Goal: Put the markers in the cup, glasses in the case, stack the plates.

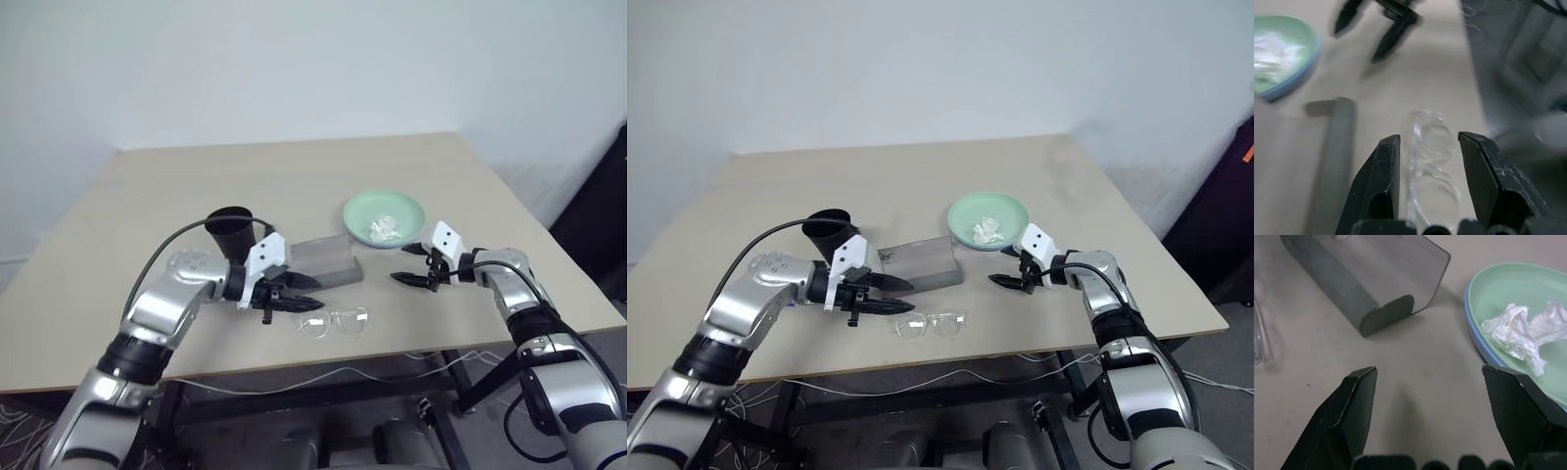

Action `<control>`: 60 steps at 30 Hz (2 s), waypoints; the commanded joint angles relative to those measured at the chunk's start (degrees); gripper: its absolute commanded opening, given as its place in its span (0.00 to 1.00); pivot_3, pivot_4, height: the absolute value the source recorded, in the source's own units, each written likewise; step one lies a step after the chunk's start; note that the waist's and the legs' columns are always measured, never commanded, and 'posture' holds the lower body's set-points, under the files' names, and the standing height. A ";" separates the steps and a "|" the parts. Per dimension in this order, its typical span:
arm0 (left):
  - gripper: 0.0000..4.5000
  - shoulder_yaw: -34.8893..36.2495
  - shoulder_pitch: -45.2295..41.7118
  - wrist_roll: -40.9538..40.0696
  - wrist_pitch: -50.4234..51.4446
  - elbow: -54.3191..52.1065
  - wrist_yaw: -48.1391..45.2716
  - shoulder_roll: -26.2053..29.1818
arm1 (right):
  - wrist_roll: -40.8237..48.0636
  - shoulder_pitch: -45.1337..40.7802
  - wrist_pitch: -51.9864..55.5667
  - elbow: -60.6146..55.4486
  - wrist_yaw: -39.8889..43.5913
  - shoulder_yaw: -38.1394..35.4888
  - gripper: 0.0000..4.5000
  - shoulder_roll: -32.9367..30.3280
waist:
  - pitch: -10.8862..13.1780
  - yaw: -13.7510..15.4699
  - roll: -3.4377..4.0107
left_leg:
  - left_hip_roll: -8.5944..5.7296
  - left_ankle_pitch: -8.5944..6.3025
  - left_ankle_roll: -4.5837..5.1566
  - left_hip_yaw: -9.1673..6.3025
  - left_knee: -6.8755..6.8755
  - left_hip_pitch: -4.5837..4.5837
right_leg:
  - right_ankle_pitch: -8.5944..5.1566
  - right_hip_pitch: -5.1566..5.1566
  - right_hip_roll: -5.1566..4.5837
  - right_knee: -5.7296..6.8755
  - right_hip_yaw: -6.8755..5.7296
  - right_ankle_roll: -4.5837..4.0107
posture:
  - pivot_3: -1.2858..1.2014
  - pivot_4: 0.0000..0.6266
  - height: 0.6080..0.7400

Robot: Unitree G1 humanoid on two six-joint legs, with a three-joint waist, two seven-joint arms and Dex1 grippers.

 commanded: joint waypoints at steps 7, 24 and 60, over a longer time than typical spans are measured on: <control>0.43 -8.18 -12.47 9.36 -10.00 16.49 -11.62 -3.82 | 3.38 3.69 0.22 -8.32 -3.70 -2.00 0.83 1.39 | 0.00 0.32 -0.03 | 0.00 0.00 0.01 -0.01 -0.02 -0.06 | 0.01 -0.05 0.00 -0.07 0.02 0.02 | 0.52 0.00 1.00; 0.43 -9.47 -16.61 16.47 -16.36 26.80 -14.66 -10.64 | 15.05 17.45 13.53 -32.00 4.97 -1.48 0.83 -1.58 | 0.05 0.39 -0.14 | 0.16 -0.06 0.08 -0.08 0.57 -0.56 | 0.02 -0.20 -0.01 0.00 -0.16 0.06 | 0.52 0.00 1.00; 0.01 -8.59 -16.27 19.02 -18.83 30.49 -11.57 -15.13 | 14.30 17.80 13.27 -32.81 1.71 -0.29 0.83 -0.45 | 0.05 0.41 -0.17 | 0.10 -0.08 0.13 -0.08 0.72 -0.82 | 0.13 -0.34 -0.02 -0.01 -0.20 0.25 | 0.52 0.00 1.00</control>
